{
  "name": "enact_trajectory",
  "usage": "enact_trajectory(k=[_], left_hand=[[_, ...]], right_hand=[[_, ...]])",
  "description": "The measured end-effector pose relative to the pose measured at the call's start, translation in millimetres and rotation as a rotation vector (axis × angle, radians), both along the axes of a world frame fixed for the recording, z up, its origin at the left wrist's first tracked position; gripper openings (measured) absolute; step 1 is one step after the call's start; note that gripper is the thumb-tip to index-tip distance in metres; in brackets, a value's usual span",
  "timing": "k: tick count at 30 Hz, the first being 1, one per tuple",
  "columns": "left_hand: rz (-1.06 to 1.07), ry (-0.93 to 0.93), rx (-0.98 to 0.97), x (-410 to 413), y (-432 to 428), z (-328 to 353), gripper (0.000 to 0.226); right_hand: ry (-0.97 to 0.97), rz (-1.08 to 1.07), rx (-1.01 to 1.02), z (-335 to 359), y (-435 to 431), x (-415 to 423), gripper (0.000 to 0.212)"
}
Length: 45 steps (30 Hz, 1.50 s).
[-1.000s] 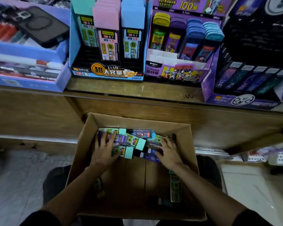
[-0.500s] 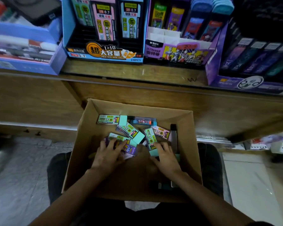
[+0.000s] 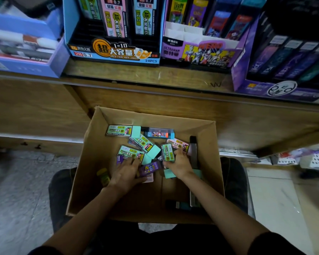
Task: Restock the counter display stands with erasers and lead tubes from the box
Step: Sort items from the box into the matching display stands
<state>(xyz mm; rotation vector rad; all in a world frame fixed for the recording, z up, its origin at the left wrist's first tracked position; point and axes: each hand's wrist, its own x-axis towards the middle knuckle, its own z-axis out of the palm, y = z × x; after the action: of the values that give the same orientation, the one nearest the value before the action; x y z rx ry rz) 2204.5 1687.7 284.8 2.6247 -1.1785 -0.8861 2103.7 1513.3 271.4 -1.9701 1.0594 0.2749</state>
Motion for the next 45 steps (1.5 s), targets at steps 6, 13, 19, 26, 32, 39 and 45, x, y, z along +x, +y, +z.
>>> enact_trajectory(k=[6,13,19,26,32,39,45], left_hand=[[0.037,0.041,0.011,1,3,0,0.046],[0.26,0.232,-0.158,2,7,12,0.028],[0.683,0.688,-0.495,-3,-4,36,0.01],[0.772,0.888,-0.776,-25,-40,82,0.048],[0.753,0.897,-0.995,-33,-60,123,0.038],[0.783,0.983,-1.1,-28,-60,149,0.034],[0.674,0.79,-1.159,-10,-57,176,0.03]], right_hand=[[0.061,-0.156,0.293,0,0,-9,0.021],[0.017,-0.3,0.368,14,-13,-27,0.028],[-0.275,-0.4,0.593,56,-15,-35,0.031],[-0.594,-0.3,0.752,121,-2,-21,0.031],[-0.683,-0.253,0.717,155,6,-16,0.035],[-0.738,-0.169,0.683,187,2,-17,0.033],[-0.757,-0.084,0.578,221,-19,-14,0.03]])
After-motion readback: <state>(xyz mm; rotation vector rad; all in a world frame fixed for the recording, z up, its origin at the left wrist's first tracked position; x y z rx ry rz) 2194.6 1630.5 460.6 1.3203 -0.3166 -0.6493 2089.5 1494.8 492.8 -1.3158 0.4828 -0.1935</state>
